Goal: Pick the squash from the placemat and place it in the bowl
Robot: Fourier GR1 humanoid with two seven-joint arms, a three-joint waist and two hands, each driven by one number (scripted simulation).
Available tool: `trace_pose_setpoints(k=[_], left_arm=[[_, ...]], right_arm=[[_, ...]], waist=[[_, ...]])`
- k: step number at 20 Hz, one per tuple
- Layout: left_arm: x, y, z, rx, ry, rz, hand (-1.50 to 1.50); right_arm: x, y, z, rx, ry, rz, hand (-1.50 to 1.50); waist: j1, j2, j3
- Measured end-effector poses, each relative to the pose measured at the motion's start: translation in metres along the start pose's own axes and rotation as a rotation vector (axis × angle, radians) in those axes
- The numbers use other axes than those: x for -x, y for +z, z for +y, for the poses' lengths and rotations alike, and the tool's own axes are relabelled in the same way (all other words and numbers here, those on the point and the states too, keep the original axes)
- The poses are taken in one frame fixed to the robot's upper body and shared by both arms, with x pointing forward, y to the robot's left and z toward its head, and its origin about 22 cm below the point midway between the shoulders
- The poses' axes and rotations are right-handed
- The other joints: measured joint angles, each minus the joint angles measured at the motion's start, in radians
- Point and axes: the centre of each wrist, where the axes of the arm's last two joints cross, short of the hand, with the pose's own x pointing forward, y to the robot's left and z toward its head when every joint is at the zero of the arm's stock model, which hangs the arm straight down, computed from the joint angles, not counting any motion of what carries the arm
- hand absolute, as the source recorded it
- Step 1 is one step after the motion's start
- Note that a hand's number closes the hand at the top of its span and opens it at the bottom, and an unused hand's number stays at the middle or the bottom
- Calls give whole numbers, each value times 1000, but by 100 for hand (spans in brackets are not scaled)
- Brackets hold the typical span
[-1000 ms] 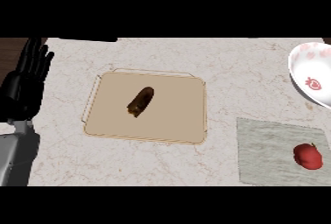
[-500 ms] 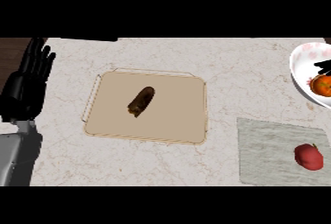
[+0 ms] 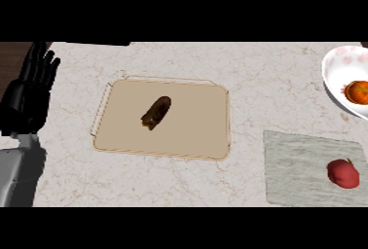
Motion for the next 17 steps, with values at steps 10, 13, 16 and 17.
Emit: trace_pose_setpoints(k=[10, 13, 16, 17], left_arm=[[-3, -2, -2, 8, 8, -10, 0], [-3, -2, -2, 7, 10, -15, 0], [-2, -1, -1, 2, 13, -12, 0], [-2, -1, 0, -1, 11, -15, 0]], right_arm=[[-8, 31, -47, 191, -157, 69, -150], [-7, 39, -53, 217, -185, 80, -150], [-8, 46, -60, 236, -206, 88, -150], [-8, 49, -63, 240, -211, 93, -150]], waist=[[5, 15, 6], [5, 20, 10], [4, 22, 12], [3, 23, 13]])
